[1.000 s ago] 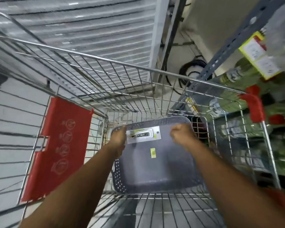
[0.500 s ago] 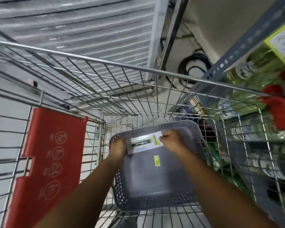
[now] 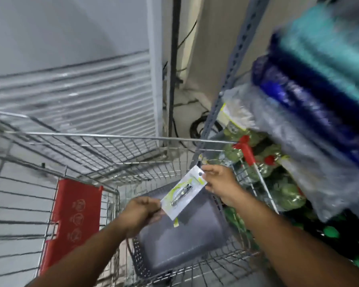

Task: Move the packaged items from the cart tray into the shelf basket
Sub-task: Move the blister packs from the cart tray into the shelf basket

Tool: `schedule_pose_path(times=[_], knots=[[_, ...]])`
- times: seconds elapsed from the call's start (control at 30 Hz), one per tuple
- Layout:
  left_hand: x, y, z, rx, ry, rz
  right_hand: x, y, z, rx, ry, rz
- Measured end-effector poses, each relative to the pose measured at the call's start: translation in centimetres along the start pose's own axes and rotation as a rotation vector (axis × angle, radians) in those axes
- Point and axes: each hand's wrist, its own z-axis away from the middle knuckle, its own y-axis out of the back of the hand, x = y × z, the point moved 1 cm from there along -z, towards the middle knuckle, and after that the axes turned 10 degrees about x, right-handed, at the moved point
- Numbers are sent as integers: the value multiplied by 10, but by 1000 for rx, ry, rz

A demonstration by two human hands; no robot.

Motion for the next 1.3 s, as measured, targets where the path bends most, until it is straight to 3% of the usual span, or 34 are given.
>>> schedule_pose_path(times=[0.27,0.5,0.7,0.9,1.1,1.3], knots=[[47,-58,158,-352,-160,-84,-104,113,152,28,222,-375],[41,-162,274,-701,-301,-134,-123,254,283,43,330,-542],[-2,-271,350,-915,-312,-197,-84,382,363,332,423,-536],[-50,-362,386,-1053,-227,-286,-34,472,410,626,382,-573],[-70,-426,404,-1130,-148,-358,-11,525,436,839,312,-549],[-73,-472,410,-1162,-174,-389,-7,555,435,934,258,-554]])
